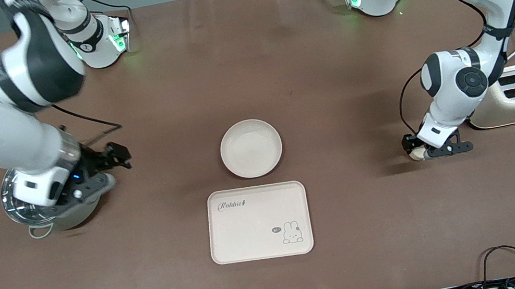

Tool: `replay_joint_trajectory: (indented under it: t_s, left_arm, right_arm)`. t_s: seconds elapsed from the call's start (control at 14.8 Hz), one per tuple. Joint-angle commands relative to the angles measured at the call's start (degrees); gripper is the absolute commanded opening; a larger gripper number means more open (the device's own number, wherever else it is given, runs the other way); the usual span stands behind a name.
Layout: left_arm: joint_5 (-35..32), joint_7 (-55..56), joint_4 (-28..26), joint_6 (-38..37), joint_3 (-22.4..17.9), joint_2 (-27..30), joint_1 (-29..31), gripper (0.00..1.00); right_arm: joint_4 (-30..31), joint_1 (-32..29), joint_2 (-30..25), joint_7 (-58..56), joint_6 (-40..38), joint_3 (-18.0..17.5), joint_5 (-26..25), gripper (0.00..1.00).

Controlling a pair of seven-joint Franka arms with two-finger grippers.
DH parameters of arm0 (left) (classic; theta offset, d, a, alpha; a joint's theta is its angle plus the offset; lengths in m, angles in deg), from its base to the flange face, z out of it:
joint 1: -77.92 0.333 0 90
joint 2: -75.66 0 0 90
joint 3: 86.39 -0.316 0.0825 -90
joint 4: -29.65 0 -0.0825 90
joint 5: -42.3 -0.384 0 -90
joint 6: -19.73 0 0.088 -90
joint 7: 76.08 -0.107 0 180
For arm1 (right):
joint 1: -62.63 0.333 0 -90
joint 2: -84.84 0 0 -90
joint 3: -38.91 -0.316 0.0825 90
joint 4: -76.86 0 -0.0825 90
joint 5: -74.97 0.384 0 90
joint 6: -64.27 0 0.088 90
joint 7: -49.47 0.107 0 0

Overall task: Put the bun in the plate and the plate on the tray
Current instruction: 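Reach the left gripper to the bun while the right gripper approaches the plate, then grasp the bun with the left gripper and carry it over the plate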

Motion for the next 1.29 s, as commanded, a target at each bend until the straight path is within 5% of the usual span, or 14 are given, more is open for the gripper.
replay_joint_trajectory:
  t_s: [0.0, 0.27, 0.41, 0.61, 0.81, 1.02, 1.22]
  left_arm:
    - [-0.30, 0.19, -1.03, 0.88, 1.31, 1.56, 0.32, 0.16]
    - [0.05, 3.06, 2.81, -4.45, 8.15, 4.73, -0.47, 0.11]
    - [-0.65, 13.84, 11.58, -15.85, 12.03, 3.51, -3.26, 0.09]
    - [-0.74, 31.94, 24.68, -28.45, 12.13, -1.05, -14.50, 0.08]
    - [-0.65, 50.93, 31.21, -29.53, 12.22, -7.90, -24.52, 0.08]
    - [-0.65, 57.04, 35.00, -26.74, 11.60, -14.15, -31.75, 0.09]
    - [-0.65, 62.40, 35.00, -22.41, 11.60, -16.53, -33.69, 0.30]
  right_arm:
    - [-0.99, -0.10, 3.01, 0.13, 1.66, 0.37, 0.90, 1.00]
    - [-2.49, -0.10, 5.39, 0.04, 1.66, 0.37, 5.81, 1.00]
    - [-2.49, -0.01, 5.66, 0.04, 1.57, 0.37, 8.36, 1.00]
    - [-1.70, 0.34, 5.92, -0.22, 0.96, 0.45, 8.46, 1.00]
    - [-1.69, 0.25, 7.50, -0.75, 0.95, 0.45, 8.11, 1.00]
    - [-1.70, 0.25, 9.34, -0.75, 1.30, 0.45, 8.11, 1.00]
    - [-1.87, 0.43, 11.19, -0.75, 1.66, 0.45, 8.20, 1.00]
